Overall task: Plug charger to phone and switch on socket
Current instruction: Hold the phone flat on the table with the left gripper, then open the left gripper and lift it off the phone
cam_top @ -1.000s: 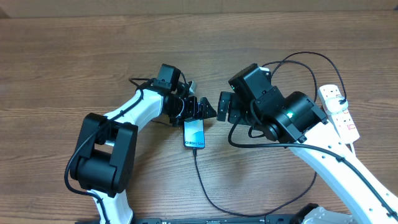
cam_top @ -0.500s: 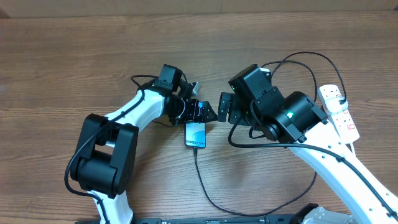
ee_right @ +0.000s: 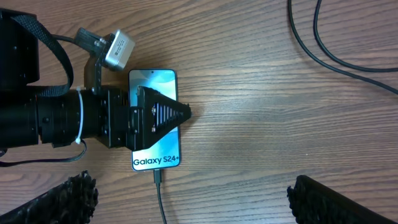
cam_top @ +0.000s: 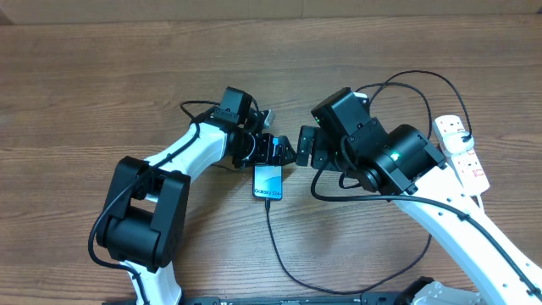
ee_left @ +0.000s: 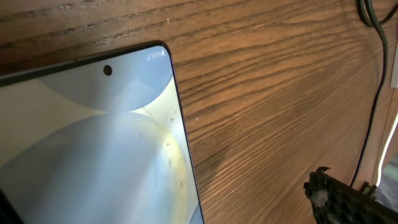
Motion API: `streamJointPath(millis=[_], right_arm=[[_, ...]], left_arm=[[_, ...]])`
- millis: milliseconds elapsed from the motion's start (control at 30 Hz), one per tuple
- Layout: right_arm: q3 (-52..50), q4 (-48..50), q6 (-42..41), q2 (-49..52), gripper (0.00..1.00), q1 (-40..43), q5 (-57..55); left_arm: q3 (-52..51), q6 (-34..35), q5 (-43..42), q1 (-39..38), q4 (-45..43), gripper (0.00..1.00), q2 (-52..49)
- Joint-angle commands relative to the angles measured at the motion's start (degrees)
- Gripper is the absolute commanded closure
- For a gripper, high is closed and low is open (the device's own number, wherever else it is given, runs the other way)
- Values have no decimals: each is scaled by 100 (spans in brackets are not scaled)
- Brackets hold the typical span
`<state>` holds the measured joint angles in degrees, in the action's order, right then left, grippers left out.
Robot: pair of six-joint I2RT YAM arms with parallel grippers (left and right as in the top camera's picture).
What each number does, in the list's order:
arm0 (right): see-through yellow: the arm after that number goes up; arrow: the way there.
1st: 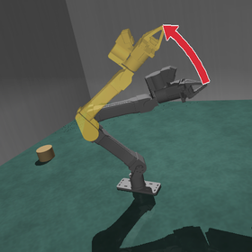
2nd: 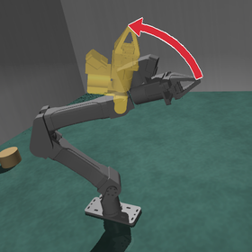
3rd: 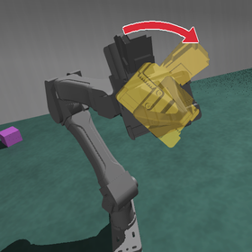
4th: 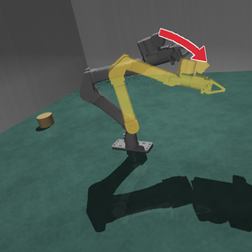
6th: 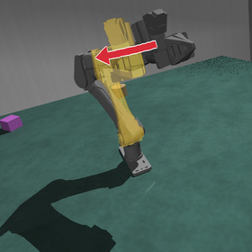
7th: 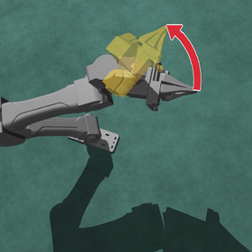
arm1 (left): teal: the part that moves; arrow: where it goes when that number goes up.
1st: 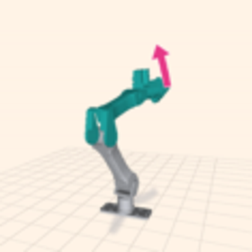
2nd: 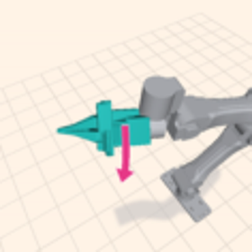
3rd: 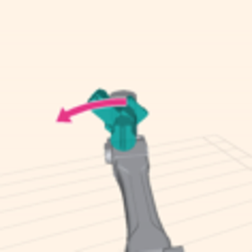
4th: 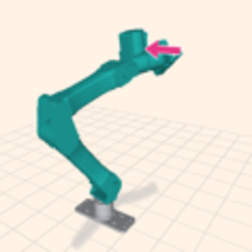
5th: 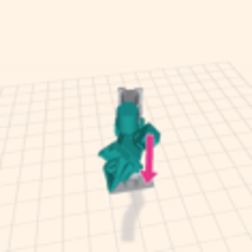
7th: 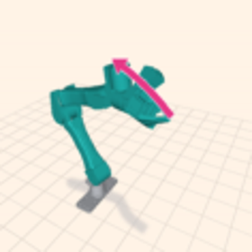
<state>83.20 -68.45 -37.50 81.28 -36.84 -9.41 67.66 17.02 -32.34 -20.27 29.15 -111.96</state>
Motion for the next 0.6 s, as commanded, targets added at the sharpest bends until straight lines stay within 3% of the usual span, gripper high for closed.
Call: streamJointPath(millis=[0,433,567], right_arm=[[138,22,-24,2,0,13,-85],[125,22,-24,2,0,13,-85],[122,20,-24,2,0,13,-85]], left_arm=[[-315,105,1298,63,105,0,-505],[-315,275,1364,63,317,0,-505],[-315,365,1753,63,330,0,-505]])
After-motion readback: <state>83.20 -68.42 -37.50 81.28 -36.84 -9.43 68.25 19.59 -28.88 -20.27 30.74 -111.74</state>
